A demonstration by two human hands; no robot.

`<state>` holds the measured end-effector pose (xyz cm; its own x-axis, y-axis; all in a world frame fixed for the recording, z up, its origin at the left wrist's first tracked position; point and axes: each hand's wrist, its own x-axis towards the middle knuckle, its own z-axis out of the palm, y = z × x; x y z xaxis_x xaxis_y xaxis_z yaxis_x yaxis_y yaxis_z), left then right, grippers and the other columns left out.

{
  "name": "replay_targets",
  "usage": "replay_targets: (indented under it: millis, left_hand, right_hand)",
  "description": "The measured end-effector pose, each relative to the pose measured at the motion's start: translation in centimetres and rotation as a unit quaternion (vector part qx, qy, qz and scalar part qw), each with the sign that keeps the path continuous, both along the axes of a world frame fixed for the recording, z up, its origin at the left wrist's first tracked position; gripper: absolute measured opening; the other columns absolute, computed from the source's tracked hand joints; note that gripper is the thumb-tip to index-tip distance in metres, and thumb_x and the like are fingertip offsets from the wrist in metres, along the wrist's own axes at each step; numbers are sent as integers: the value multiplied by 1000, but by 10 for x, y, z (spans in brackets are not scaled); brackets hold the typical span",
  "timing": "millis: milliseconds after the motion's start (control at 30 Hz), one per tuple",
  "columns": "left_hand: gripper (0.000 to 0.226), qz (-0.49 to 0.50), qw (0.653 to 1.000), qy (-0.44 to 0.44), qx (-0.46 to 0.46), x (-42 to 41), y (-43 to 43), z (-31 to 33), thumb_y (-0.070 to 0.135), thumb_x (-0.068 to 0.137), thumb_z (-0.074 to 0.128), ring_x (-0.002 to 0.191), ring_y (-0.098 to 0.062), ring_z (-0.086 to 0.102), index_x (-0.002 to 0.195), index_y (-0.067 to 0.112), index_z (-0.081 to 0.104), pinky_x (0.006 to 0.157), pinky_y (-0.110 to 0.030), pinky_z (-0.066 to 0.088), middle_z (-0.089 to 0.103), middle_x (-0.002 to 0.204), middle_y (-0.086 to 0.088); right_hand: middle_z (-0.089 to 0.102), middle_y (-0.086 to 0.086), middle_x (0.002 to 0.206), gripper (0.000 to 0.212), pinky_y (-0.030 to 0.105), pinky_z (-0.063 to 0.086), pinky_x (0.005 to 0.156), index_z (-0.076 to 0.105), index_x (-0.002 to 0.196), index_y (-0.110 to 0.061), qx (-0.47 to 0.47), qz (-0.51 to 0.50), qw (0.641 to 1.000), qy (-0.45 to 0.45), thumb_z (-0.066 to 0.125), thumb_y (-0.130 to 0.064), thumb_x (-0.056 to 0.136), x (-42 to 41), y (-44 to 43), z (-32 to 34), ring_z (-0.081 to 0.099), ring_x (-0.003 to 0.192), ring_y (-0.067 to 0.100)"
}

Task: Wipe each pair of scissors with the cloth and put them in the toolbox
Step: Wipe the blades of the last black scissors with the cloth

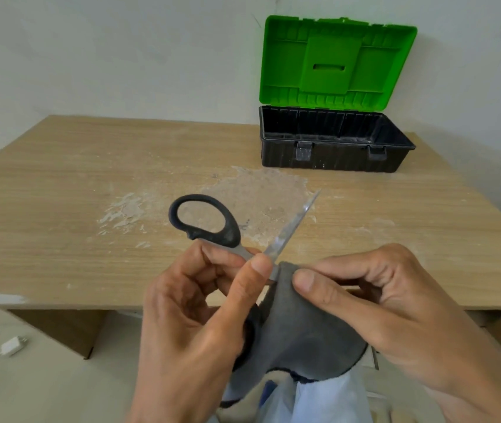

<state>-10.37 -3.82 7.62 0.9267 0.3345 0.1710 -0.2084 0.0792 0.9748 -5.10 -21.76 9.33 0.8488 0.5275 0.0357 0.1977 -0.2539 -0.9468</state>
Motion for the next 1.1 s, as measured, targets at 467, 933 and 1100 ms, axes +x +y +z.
replay_targets:
  millis: [467, 933, 1100]
  left_hand:
    - [18, 5, 982, 80, -171, 4, -2, 6, 27, 59, 77, 30, -9, 34, 61, 13, 66, 30, -12, 28, 63, 64, -13]
    - [13, 53, 963, 101, -245, 2, 10, 17, 25, 59, 73, 30, -4, 34, 51, 20, 65, 28, -10, 27, 57, 57, -6]
    - [13, 54, 965, 92, -239, 1, 10, 21, 25, 59, 72, 28, -5, 32, 51, 18, 64, 28, -9, 26, 59, 57, -6]
  right_hand:
    - [82, -5, 83, 30, 42, 61, 72, 86, 95, -36, -25, -1, 999, -24, 65, -56, 91, -1, -1, 0, 77, 78, 16]
    - [57, 6, 55, 46, 27, 40, 39, 71, 72, -14, -35, -76, 991, -100, 67, -57, 88, -11, -24, -5, 53, 47, 28]
    - [70, 15, 67, 50, 42, 45, 42, 83, 97, -29, -33, -91, 992, -77, 65, -75, 86, -14, -32, 6, 65, 57, 38]
